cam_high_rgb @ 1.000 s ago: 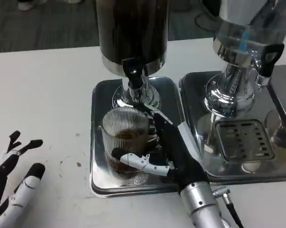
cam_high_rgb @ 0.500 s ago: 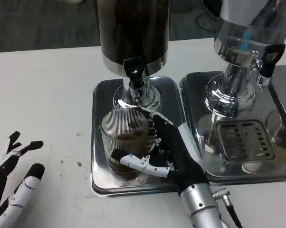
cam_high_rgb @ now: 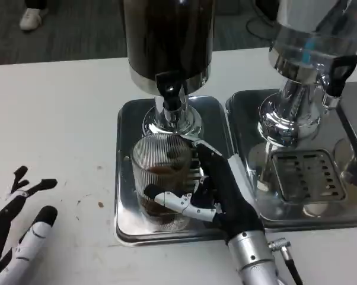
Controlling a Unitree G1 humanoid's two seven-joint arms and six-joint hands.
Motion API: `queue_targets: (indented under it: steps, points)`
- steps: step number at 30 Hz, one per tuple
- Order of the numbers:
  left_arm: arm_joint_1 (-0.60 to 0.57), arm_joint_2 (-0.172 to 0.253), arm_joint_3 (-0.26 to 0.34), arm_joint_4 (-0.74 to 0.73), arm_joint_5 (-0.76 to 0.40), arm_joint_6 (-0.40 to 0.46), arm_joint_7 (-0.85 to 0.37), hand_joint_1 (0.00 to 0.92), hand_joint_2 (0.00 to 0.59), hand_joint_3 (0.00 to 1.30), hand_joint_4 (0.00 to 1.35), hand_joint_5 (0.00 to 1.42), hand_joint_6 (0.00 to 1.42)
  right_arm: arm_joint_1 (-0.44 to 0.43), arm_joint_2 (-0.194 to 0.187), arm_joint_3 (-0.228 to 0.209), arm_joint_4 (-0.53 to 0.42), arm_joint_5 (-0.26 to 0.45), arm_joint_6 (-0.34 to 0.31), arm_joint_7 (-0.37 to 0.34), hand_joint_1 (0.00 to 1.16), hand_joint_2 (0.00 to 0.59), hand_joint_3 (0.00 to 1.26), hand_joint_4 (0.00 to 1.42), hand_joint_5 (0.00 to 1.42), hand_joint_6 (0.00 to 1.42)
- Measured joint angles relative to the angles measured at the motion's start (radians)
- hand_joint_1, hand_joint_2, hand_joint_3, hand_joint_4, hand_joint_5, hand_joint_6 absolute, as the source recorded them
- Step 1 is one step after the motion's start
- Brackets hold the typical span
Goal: Grasp the cup under the faucet to collect the drink, then remove the cup.
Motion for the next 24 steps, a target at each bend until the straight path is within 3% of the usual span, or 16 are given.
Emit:
queue_targets:
  steps: [16, 21, 24]
  points:
    - [-0.011, 0.001, 0.0, 0.003, -0.001, 0.002, -0.009, 0.0, 0.216, 0.29, 0.0, 0.06, 0.0, 0.01, 0.0, -0.004, 0.001, -0.02, -0.009, -0.052, 0.98, 0.169, 0.45, 0.58, 0.86, 1.32]
    - [-0.017, 0.005, 0.0, 0.017, -0.001, 0.002, -0.009, 0.0, 0.236, 0.29, 0.0, 0.06, 0.0, 0.024, -0.002, -0.004, -0.005, -0.038, -0.019, -0.088, 0.93, 0.227, 0.46, 0.62, 0.89, 1.34]
    - [-0.022, 0.005, 0.0, 0.02, -0.001, 0.002, -0.009, 0.0, 0.239, 0.28, 0.0, 0.06, 0.0, 0.039, -0.006, -0.004, -0.015, -0.069, -0.02, -0.121, 0.92, 0.231, 0.46, 0.62, 0.89, 1.34]
